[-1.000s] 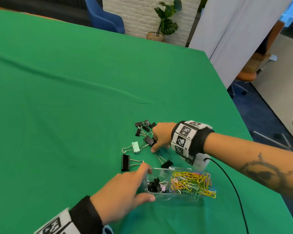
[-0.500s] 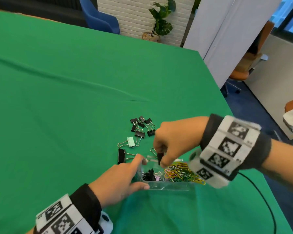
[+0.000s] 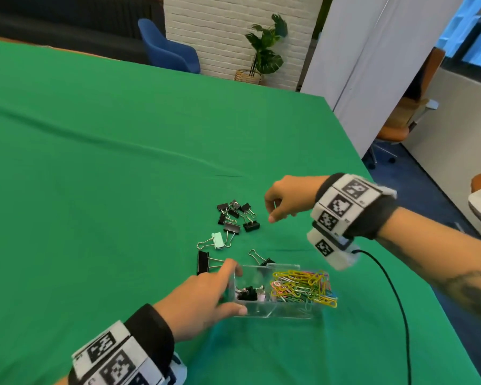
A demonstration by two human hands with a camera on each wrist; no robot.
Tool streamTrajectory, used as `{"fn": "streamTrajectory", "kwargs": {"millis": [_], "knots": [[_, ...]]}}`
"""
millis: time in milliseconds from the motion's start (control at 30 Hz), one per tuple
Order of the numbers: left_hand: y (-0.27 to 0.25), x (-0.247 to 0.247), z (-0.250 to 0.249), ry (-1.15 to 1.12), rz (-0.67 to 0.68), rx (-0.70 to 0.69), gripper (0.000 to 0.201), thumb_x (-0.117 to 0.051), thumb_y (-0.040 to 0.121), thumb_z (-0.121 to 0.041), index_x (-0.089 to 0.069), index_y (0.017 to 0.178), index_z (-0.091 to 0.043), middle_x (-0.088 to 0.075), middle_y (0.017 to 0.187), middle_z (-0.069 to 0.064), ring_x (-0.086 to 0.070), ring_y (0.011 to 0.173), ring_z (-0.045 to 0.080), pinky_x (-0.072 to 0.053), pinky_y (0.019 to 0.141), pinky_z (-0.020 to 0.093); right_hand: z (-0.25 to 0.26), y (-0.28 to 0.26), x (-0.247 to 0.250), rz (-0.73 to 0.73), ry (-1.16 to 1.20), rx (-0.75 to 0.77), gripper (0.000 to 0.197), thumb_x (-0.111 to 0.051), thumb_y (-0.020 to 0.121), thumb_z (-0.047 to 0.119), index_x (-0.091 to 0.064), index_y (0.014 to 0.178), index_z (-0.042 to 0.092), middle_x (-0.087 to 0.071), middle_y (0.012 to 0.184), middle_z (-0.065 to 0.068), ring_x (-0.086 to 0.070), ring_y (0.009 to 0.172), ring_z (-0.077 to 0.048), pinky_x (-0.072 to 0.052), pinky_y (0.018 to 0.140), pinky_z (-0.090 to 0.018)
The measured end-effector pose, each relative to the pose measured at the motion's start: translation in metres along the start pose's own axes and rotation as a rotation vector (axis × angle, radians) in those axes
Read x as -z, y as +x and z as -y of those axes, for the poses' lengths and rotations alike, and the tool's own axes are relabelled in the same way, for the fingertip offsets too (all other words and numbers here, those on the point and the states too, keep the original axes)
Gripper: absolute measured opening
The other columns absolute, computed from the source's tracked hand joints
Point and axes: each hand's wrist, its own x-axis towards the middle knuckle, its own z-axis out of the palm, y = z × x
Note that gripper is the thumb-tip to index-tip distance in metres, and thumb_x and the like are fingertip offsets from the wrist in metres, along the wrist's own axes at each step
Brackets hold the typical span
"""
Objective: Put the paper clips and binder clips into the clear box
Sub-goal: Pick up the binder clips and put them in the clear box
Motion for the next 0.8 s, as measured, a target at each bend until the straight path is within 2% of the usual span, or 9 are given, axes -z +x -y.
{"fn": "streamTrajectory", "kwargs": {"millis": [100,167,233,333,400,467,533,700,800], "knots": [[0.0,-0.001,0.002,-0.007,0.0,-0.005,0.048,-0.053,0.083,-0.051,-0.028,0.12,-0.031,-0.06,0.12,-0.003,-0.059,0.099,0.013,-0.047,0.092,0.03,-0.006,0.036,-0.01,-0.003,-0.014,-0.006,0.028,-0.06,0.088,0.021,-0.059,0.113,0.009,-0.062,0.093,-0.005,-0.055,0.072,-0.013,-0.047,0.074,-0.023],[0.001,-0.001,0.003,-0.003,-0.003,0.002,0.05,-0.052,0.082,-0.053,-0.028,0.12,-0.033,-0.06,0.12,-0.003,-0.058,0.101,0.013,-0.046,0.093,0.031,-0.004,0.055,-0.013,-0.073,0.004,0.035,0.032,-0.058,0.088,0.016,-0.056,0.12,0.012,-0.062,0.112,-0.007,-0.054,0.088,-0.016,-0.045,0.087,-0.026],[0.001,0.0,0.004,-0.005,-0.003,0.008,0.05,-0.052,0.081,-0.055,-0.028,0.119,-0.034,-0.06,0.12,-0.006,-0.057,0.101,0.011,-0.045,0.092,0.028,-0.001,0.072,-0.015,-0.097,-0.008,0.072,0.039,-0.058,0.088,0.014,-0.051,0.127,0.014,-0.058,0.123,-0.008,-0.056,0.102,-0.02,-0.043,0.092,-0.028],[0.002,0.003,0.004,-0.025,0.034,0.018,0.054,-0.056,0.078,-0.057,-0.027,0.119,-0.037,-0.058,0.12,-0.011,-0.055,0.101,0.006,-0.044,0.091,0.024,0.002,0.089,-0.019,-0.029,-0.122,0.073,0.063,-0.059,0.087,0.016,-0.03,0.143,0.022,-0.039,0.142,-0.01,-0.045,0.125,-0.024,-0.038,0.102,-0.033],[0.002,0.007,0.007,0.002,0.101,0.038,0.071,-0.063,0.073,-0.056,-0.02,0.126,-0.04,-0.053,0.124,-0.012,-0.052,0.107,0.007,-0.043,0.095,0.026,0.002,0.094,-0.024,0.031,-0.191,0.072,0.071,-0.059,0.088,0.02,-0.02,0.147,0.026,-0.026,0.149,-0.009,-0.035,0.133,-0.025,-0.033,0.108,-0.035],[0.003,0.016,0.012,0.041,0.128,0.063,0.093,-0.071,0.067,-0.053,-0.009,0.135,-0.041,-0.049,0.132,-0.006,-0.05,0.113,0.009,-0.041,0.1,0.028,0.001,0.098,-0.028,0.046,-0.204,0.067,0.068,-0.059,0.088,0.022,-0.024,0.146,0.021,-0.031,0.146,-0.011,-0.037,0.131,-0.027,-0.034,0.107,-0.038],[0.006,0.029,0.018,0.043,0.074,0.088,0.097,-0.072,0.067,-0.051,-0.007,0.138,-0.039,-0.05,0.131,-0.005,-0.053,0.11,0.009,-0.043,0.098,0.029,-0.001,0.1,-0.032,-0.011,-0.154,0.049,0.053,-0.06,0.087,0.021,-0.041,0.136,0.012,-0.044,0.135,-0.013,-0.047,0.121,-0.029,-0.041,0.1,-0.038],[0.021,0.058,0.034,0.022,-0.061,0.176,0.064,-0.065,0.075,-0.051,-0.035,0.129,-0.033,-0.057,0.116,-0.009,-0.061,0.094,0.009,-0.05,0.088,0.033,-0.005,0.102,-0.039,-0.083,-0.018,0.004,0.03,-0.061,0.084,0.011,-0.053,0.111,0.001,-0.058,0.115,-0.016,-0.054,0.098,-0.027,-0.046,0.089,-0.037],[0.039,0.065,0.038,0.076,-0.078,0.221,0.048,-0.062,0.079,-0.048,-0.047,0.12,-0.028,-0.06,0.11,-0.007,-0.061,0.091,0.012,-0.05,0.088,0.035,-0.012,0.098,-0.039,-0.117,0.078,-0.006,0.019,-0.059,0.08,0.002,-0.05,0.095,0.007,-0.056,0.092,-0.01,-0.048,0.083,-0.021,-0.047,0.074,-0.034]]}}
